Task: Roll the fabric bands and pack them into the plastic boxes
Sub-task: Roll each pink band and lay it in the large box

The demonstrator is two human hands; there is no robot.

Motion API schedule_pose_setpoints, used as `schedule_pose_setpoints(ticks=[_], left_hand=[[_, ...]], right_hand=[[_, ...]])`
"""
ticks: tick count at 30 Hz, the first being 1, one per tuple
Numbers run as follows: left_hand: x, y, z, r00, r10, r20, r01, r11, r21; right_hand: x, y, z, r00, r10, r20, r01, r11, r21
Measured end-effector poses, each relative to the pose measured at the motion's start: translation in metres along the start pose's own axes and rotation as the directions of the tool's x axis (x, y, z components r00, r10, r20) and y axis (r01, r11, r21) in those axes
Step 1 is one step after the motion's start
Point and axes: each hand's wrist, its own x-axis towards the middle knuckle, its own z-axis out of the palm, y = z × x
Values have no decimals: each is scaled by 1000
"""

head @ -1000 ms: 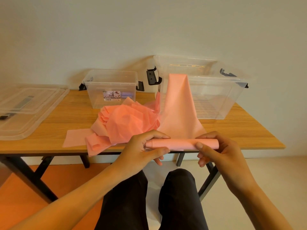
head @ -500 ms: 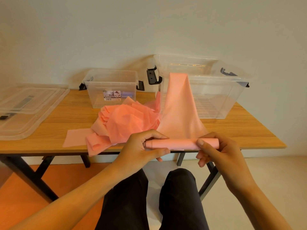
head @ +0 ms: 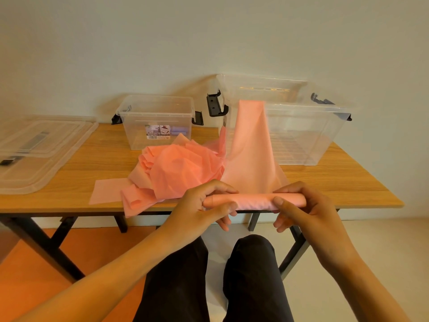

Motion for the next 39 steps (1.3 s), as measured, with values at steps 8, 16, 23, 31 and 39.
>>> schedule_pose_setpoints(ticks=[8,16,23,31,39], left_hand=[[0,-3,-2,1000,8,0,-8,999,37],[0,-2,-1,1000,0,12,0,1000,4],[1,-5,-1,999,30,-13,-30,1000,-2],[-3,-8,1,996,38,-78,-39,999,-15],[-3,-4,-2,1000,0,-26,1,1000,20]], right_hand=[[1,3,-1,1000,-11,1,11,999,-35],[0,2,-3,999,-46,27,46,999,-12],[1,6,-3,1000,-27,10,27,999,-41],[0,10,-1,998,-41,50,44,997,-59],[1,12,-1,999,-30,37,30,999,12]])
